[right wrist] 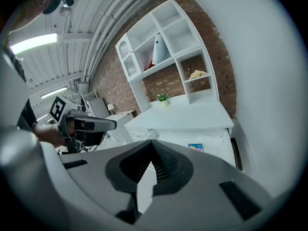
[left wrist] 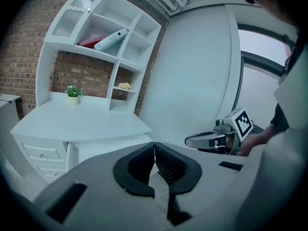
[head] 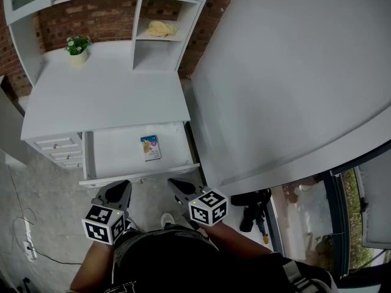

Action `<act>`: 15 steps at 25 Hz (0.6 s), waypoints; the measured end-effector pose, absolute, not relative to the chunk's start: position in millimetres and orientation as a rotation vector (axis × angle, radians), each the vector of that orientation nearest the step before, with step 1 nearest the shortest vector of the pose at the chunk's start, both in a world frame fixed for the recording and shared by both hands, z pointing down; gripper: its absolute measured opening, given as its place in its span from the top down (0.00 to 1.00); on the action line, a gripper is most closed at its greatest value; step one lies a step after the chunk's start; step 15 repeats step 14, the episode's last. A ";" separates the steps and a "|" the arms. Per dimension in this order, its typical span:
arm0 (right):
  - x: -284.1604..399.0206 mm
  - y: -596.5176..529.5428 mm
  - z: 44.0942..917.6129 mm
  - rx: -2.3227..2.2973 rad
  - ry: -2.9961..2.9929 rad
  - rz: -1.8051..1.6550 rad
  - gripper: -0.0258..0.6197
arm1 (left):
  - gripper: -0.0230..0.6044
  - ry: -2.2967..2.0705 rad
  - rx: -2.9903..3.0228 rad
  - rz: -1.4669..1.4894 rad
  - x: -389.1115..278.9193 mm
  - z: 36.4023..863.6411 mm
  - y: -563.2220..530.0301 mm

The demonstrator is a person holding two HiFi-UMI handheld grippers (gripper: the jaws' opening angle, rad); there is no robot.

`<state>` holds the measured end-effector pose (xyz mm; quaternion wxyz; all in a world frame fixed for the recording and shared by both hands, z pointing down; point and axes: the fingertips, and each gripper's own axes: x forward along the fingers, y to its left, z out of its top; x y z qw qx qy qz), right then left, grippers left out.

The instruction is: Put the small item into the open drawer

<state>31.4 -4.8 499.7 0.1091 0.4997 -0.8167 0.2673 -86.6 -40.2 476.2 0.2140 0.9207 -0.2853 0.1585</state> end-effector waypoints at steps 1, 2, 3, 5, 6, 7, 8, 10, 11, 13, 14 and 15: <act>31.7 -4.3 499.6 1.469 -2.401 0.786 0.96 | 0.93 -0.792 2.555 0.439 -86.4 476.1 -39.8; 31.8 -4.1 499.6 1.469 -2.401 0.786 0.96 | 0.93 -0.791 2.556 0.438 -86.0 475.8 -39.5; 31.9 -3.9 499.7 1.468 -2.401 0.786 0.96 | 0.93 -0.791 2.557 0.437 -85.7 475.6 -39.3; 32.2 -3.8 500.4 1.465 -2.401 0.786 0.96 | 0.93 -0.792 2.558 0.436 -85.2 475.8 -39.0; 32.3 -3.8 500.6 1.463 -2.401 0.786 0.96 | 0.93 -0.792 2.558 0.437 -84.9 476.0 -38.7; 32.4 -3.7 500.7 1.462 -2.401 0.785 0.96 | 0.93 -0.792 2.559 0.438 -84.7 476.2 -38.4; 32.2 -3.7 500.7 1.460 -2.400 0.784 0.96 | 0.93 -0.791 2.559 0.440 -84.8 476.2 -38.1; 31.1 -4.3 500.4 1.457 -2.398 0.784 0.96 | 0.93 -0.789 2.559 0.442 -85.4 475.4 -38.4; 30.4 -4.8 500.4 1.454 -2.397 0.785 0.96 | 0.93 -0.789 2.559 0.442 -85.9 474.9 -39.0; 29.1 -5.8 500.4 1.450 -2.394 0.786 0.96 | 0.93 -0.789 2.560 0.442 -86.8 474.0 -40.3; 28.6 -6.1 500.5 1.448 -2.392 0.787 0.96 | 0.93 -0.789 2.560 0.443 -87.1 473.6 -40.9; 28.6 -6.1 500.5 1.448 -2.392 0.787 0.96 | 0.93 -0.789 2.560 0.443 -87.1 473.6 -40.9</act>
